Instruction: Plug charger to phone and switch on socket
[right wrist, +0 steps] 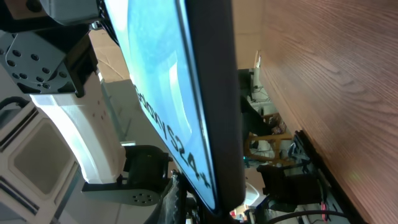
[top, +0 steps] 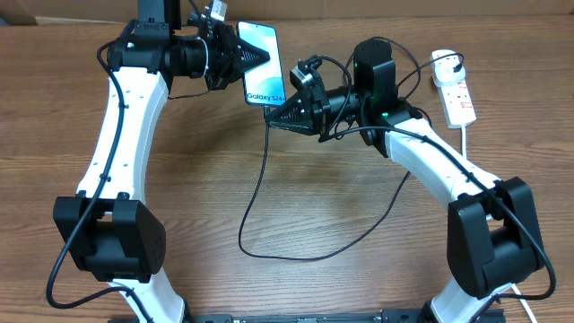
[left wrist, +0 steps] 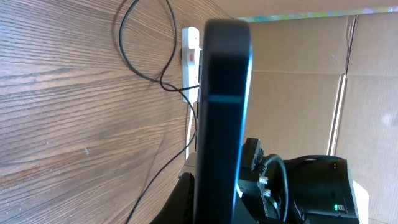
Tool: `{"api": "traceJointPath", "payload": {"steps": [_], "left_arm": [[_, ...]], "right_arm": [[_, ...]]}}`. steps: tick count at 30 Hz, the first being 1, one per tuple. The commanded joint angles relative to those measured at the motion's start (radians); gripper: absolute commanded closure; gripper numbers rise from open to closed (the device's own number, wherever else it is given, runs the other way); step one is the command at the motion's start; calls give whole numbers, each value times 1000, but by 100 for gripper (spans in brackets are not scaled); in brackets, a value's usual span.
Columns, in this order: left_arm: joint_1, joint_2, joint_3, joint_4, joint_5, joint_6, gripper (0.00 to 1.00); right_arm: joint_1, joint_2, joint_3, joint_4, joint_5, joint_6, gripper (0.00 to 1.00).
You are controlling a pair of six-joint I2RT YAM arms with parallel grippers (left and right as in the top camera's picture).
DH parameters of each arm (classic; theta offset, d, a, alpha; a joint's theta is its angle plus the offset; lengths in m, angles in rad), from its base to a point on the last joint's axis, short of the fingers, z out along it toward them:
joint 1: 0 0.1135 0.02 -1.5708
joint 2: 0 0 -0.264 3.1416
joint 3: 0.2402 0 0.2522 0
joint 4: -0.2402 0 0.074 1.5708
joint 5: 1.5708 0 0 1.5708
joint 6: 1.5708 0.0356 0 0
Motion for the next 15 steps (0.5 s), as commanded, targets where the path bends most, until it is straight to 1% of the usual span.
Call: {"api": "traceJointPath", "payload": {"steps": [1,7,15], "left_arm": [[-8,-10,28,4,109,-10,96],[-8,-10,28,5,109,-10,96],[-8,-10,28,3,151,-3,96]], "right_arm": [[10,-16,3,0,44,14,96],[7,-16,3,0,55,17,96],[-1,-16,3,1,63,17,96]]}}
